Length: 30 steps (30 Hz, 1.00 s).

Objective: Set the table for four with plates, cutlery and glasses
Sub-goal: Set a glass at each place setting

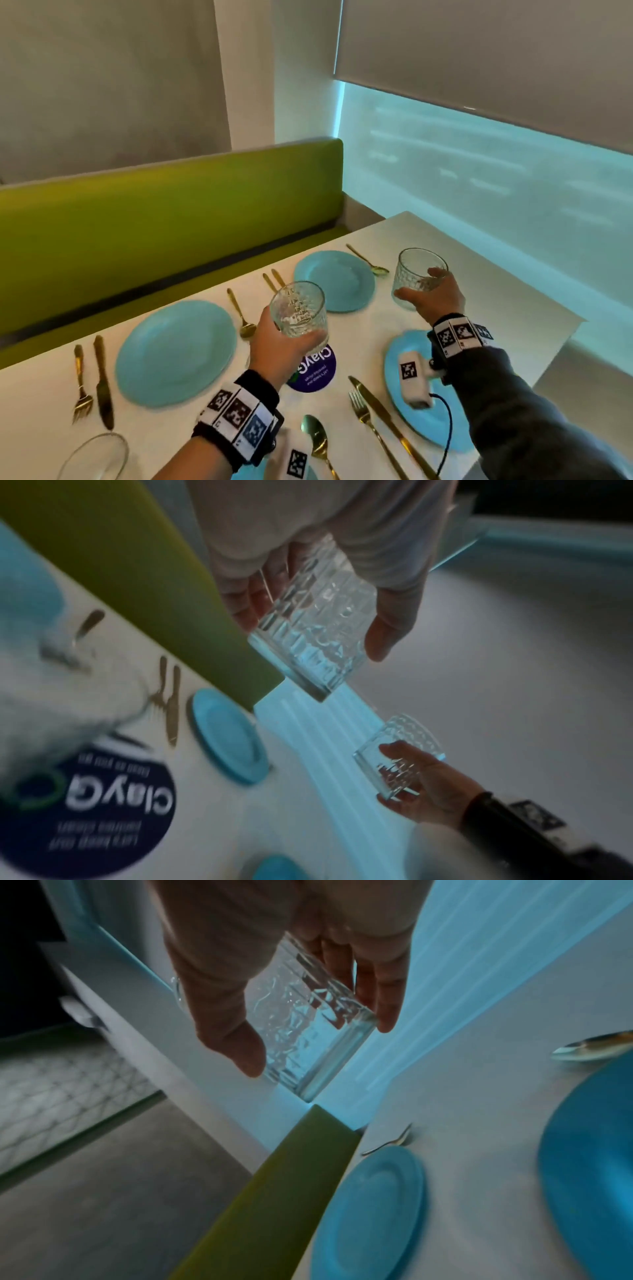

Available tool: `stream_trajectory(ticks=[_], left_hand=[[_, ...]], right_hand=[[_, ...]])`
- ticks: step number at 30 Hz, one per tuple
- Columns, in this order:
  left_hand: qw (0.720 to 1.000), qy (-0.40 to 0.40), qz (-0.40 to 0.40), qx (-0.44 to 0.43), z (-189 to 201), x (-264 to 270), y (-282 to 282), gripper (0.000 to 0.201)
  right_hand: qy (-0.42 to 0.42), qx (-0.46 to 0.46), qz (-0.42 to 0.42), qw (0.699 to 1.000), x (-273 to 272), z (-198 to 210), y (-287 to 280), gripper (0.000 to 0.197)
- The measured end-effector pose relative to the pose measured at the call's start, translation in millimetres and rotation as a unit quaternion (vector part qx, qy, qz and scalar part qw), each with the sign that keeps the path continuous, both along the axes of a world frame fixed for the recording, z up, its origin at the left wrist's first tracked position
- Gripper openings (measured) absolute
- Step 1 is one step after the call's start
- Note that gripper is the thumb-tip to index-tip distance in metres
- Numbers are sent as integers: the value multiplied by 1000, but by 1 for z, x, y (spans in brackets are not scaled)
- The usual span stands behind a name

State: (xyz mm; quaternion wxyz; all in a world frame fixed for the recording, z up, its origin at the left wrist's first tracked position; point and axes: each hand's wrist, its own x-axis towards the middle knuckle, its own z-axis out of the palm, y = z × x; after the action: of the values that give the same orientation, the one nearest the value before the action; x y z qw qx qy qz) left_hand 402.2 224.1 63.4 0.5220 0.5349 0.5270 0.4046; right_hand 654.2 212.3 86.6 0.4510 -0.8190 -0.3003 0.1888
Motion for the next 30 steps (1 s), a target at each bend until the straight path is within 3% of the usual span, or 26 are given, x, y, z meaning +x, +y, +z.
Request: stream_trajectory(ticks=[6,11,23,30], left_hand=[[992,106,7,-65,-53,62,19,85],[983,135,5,-120,-84,85,28,87],[972,206,-19,-112,-109,86,36,83],[977,181,-21,-113,-118,86,36,87]], right_hand=[[11,-51,-23,998,67,-43,20,78],[44,-74,-34,996,94,-73,32,78],[97,-129,-22,987,103,-120,69,84],[109,-136,-34,984,104,-135,80,84]])
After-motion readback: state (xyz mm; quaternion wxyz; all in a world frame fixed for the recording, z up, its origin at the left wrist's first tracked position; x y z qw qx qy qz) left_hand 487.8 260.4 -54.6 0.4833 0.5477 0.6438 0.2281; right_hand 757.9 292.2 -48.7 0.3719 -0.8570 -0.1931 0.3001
